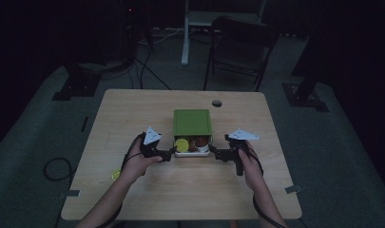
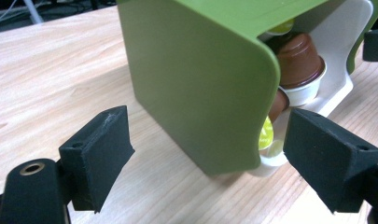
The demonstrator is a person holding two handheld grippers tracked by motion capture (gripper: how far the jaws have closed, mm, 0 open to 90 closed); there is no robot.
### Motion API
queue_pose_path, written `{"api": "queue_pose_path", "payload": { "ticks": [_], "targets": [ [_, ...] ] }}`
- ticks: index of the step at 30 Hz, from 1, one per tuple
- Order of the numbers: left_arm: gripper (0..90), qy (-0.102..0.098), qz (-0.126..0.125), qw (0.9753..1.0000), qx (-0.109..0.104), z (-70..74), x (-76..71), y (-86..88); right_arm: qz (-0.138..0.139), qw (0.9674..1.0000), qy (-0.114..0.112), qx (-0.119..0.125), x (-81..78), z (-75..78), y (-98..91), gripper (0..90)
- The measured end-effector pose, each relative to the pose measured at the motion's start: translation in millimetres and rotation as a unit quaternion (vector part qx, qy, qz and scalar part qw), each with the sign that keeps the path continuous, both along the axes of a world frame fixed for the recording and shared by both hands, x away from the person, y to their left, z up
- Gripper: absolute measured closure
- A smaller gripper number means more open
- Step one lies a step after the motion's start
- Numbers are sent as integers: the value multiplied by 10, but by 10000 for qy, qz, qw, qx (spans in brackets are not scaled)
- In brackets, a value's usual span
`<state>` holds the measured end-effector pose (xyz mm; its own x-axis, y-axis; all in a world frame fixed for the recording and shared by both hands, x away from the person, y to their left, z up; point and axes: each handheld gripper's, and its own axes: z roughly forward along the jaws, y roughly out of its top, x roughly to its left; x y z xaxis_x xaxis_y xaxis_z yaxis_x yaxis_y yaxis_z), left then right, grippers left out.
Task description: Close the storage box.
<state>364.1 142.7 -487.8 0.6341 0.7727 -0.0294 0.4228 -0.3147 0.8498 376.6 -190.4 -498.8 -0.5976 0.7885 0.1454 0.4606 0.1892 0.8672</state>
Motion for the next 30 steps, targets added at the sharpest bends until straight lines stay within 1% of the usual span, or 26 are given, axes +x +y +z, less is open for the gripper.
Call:
{"api": "queue_pose_path", "payload": {
  "ticks": [1,2,4,6,9,14,19,25,26,30],
  "targets": [
    [151,0,0,10000,0,0,0,0,0,10000,0,0,0,0,0,105],
    [151,-8,-12,10000,-26,-4,-4,8,-56,10000,6,-17,-11,-2,-23,105],
    [151,-4,27,10000,-75,-9,-15,21,-74,9999,-14,-81,-20,-7,-51,105],
    [151,-23,-5,10000,-40,-16,-26,33,-94,9999,-25,-135,-29,-14,-78,105],
    [150,-4,8,10000,-66,-29,-43,48,-169,9997,-19,-169,-44,-22,-116,105],
    [150,3,65,9999,-109,-47,-71,75,-219,9996,-40,-166,-70,-30,-170,105],
    [151,-7,138,9999,-45,-52,-119,113,-264,9994,-37,-215,-112,-54,-245,105],
    [150,93,197,9998,-27,-69,-187,128,-361,9989,-45,-288,-151,-83,-334,105],
    [151,108,191,9998,0,-72,-199,128,-385,9988,-44,-308,-159,-89,-352,105],
    [150,133,186,9997,-12,-87,-240,124,-494,9982,-37,-334,-190,-118,-428,105]
  ]
}}
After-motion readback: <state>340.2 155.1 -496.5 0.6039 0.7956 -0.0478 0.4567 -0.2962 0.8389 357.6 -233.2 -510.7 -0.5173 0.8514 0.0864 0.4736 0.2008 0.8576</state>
